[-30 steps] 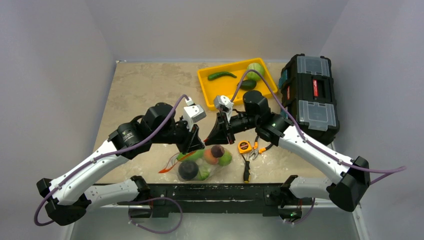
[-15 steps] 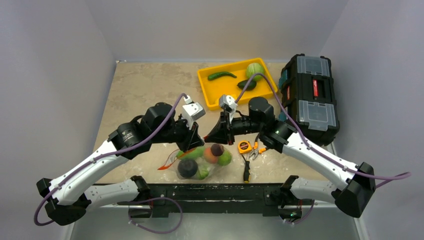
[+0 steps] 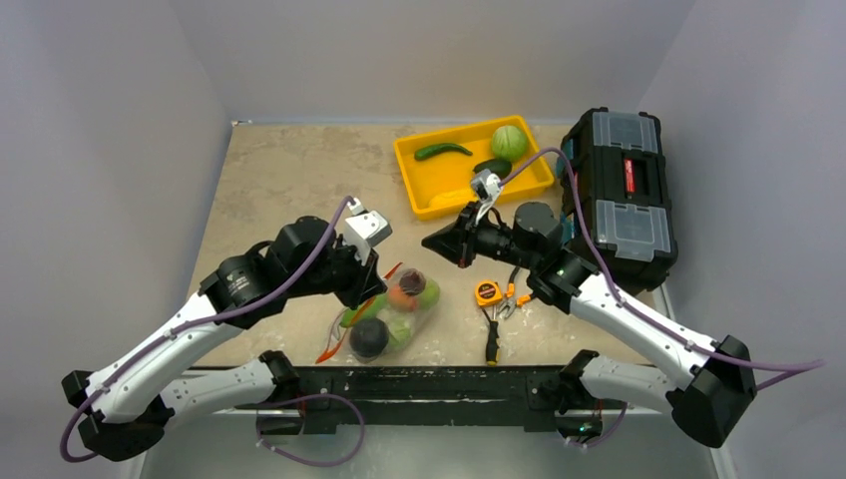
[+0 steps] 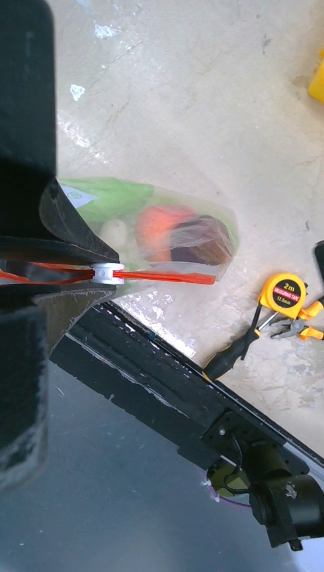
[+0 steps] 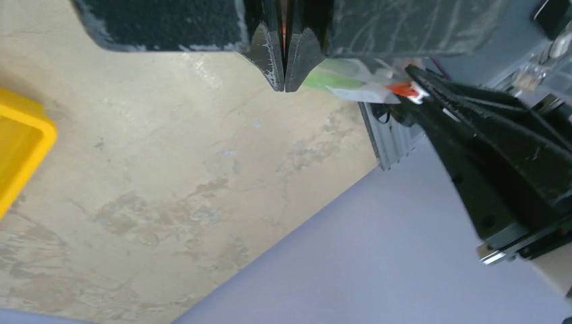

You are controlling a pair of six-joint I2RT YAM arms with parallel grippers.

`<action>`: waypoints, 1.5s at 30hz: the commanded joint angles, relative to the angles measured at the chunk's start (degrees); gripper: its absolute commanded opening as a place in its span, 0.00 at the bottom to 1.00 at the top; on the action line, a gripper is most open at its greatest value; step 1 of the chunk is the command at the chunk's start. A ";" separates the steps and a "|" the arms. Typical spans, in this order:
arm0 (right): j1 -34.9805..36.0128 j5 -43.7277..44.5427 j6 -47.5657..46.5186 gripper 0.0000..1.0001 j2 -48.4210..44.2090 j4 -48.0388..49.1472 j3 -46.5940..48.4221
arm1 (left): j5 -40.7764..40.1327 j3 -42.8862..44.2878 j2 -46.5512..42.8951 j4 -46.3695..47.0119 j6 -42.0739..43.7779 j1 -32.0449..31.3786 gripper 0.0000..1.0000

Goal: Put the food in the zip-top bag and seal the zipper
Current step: Zip the zipper food storage bag at the center of the board.

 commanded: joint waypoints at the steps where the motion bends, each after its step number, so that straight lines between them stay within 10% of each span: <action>1: -1.85 -0.07 1.52 0.00 1.74 4.33 0.76 | -1.25 -1.57 -3.08 -0.84 -0.63 0.24 0.00; 5: -1.96 -20.49 -2.52 0.01 7.02 6.05 3.13 | -0.59 -2.69 -4.26 1.15 -0.73 0.22 0.00; 11: -1.88 -36.98 3.85 0.57 7.36 21.72 0.12 | 0.53 -2.08 -3.40 3.05 -0.51 0.19 0.00; 15: -1.67 -40.73 -0.96 0.66 9.71 15.64 3.97 | 2.00 -2.00 -3.00 3.67 -0.14 0.25 0.00; 22: -0.82 -39.38 1.88 0.62 13.18 19.21 6.33 | 3.47 -2.37 -3.68 4.84 0.00 0.19 0.00; 35: 3.49 -38.52 7.38 0.00 17.99 26.68 6.93 | 4.50 -2.99 -4.07 5.37 -0.02 0.23 0.00; 45: 3.29 -38.93 5.67 0.06 16.28 25.05 5.12 | 5.17 -2.72 -4.78 4.27 0.64 0.24 0.00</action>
